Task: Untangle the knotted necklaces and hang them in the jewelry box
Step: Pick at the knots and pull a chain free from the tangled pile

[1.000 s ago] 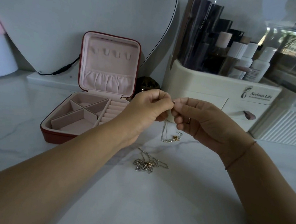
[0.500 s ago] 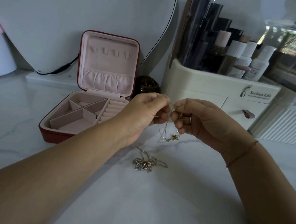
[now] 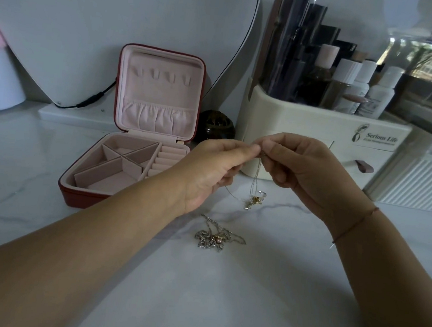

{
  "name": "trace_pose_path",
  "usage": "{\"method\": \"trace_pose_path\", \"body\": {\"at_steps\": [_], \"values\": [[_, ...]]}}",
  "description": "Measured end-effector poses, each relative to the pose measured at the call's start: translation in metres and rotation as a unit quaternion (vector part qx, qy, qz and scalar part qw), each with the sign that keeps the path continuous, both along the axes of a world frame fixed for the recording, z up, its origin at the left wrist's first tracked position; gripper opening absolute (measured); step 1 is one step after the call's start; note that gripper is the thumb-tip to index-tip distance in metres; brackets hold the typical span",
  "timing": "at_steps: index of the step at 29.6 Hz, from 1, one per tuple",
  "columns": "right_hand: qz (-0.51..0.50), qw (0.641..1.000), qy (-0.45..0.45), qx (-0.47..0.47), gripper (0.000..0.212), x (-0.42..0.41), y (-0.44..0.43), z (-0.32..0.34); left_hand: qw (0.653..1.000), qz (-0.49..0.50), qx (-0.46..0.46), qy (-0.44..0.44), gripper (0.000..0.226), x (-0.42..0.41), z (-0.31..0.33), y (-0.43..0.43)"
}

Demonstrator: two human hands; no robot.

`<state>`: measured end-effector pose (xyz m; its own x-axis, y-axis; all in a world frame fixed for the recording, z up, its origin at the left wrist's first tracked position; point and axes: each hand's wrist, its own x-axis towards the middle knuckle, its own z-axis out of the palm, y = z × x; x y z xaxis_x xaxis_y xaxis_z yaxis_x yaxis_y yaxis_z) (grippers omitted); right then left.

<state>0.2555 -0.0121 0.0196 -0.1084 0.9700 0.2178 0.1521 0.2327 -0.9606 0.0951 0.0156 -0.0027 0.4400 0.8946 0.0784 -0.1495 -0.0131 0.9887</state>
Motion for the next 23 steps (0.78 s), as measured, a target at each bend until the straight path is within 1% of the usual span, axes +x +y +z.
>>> {"method": "trace_pose_path", "body": {"at_steps": [4, 7, 10, 13, 15, 18, 21, 23], "values": [[0.003, 1.0, -0.01, 0.021, 0.02, -0.0029, -0.0024, 0.0014, 0.998, 0.03, 0.016, 0.049, 0.017, -0.0017, 0.0022, -0.0018], [-0.002, 0.999, -0.016, 0.03, 0.019, -0.0057, -0.0022, 0.0013, 0.997, 0.052, 0.022, 0.051, 0.011, -0.0015, 0.0027, -0.0024], [-0.005, 0.999, -0.013, 0.038, 0.017, -0.0068, -0.0014, 0.0017, 0.999, 0.051, 0.007, 0.014, 0.003, 0.0012, 0.0022, -0.004], [-0.008, 0.999, -0.008, 0.036, 0.017, -0.0056, -0.0011, 0.0015, 0.998, 0.038, -0.034, -0.049, 0.007, 0.0021, 0.0021, -0.003], [-0.008, 1.0, -0.005, 0.03, 0.017, -0.0048, -0.0011, 0.0004, 0.995, 0.035, -0.053, -0.073, 0.011, 0.001, 0.002, -0.0012], [0.005, 1.0, 0.013, 0.012, 0.014, -0.0047, -0.0005, -0.0018, 0.994, 0.03, -0.058, -0.087, 0.018, -0.0002, 0.0015, 0.0011], [0.015, 1.0, 0.024, -0.006, 0.011, -0.0025, 0.0003, -0.0017, 0.994, 0.023, -0.051, -0.093, 0.014, 0.0, 0.0012, 0.0015], [0.031, 0.999, 0.03, -0.023, 0.015, -0.0005, 0.0, -0.001, 0.994, 0.019, -0.043, -0.096, 0.012, 0.0001, 0.001, 0.0015]]}}
